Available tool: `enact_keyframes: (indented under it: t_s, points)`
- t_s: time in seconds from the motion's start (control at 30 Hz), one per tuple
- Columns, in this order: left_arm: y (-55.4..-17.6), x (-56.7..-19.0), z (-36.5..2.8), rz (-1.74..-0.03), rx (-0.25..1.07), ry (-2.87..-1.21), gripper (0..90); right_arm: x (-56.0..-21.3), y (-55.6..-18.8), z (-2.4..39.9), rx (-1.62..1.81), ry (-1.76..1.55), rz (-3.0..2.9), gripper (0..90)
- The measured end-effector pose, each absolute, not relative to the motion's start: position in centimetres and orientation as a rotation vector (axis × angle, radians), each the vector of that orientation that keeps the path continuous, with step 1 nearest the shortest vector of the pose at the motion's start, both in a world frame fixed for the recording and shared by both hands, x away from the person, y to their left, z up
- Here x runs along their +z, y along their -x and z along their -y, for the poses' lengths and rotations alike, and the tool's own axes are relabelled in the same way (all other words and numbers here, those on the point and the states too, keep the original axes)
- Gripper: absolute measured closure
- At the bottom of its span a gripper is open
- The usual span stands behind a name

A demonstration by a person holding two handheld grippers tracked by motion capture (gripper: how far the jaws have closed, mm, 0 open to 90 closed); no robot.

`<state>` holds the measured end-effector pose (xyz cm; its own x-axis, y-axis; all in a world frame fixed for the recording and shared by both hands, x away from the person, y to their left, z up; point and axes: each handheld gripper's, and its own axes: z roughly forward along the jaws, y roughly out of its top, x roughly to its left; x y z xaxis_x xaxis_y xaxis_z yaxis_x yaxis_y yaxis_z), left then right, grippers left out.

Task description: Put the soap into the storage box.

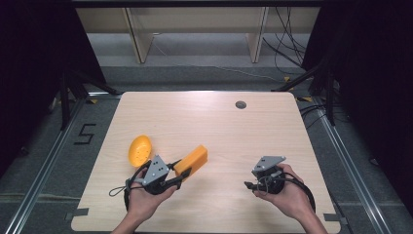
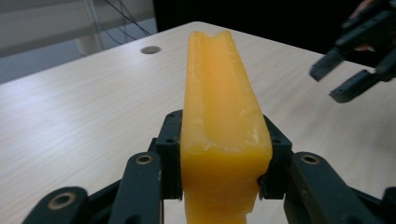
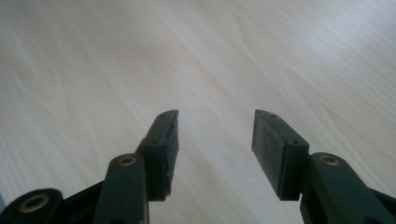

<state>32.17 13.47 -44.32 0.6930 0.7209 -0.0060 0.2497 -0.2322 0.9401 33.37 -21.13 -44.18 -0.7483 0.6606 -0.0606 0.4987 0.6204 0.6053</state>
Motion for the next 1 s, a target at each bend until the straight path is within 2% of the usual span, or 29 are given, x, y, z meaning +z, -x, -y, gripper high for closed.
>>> enact_keyframes:
  t_s: [0.17, 0.37, 0.43, 1.0]
  points:
    - [-32.7, -43.5, -14.4, -0.862, 0.687, -1.718, 60.2, -44.2, -32.6, 21.9, 0.929, -1.049, -2.445, 52.0]
    - [-32.6, -43.4, -15.6, -0.953, 0.774, -1.592, 60.2, -44.3, -32.0, 23.0, 0.987, -1.121, -2.333, 52.1]
    - [-32.1, -43.9, -16.3, -0.995, 0.78, -1.534, 60.2, -44.4, -31.9, 23.2, 0.998, -1.143, -2.311, 52.2]
    - [-31.2, -43.9, -18.5, -1.079, 0.9, -1.435, 60.2, -44.9, -31.5, 24.1, 1.013, -1.168, -2.253, 50.2]
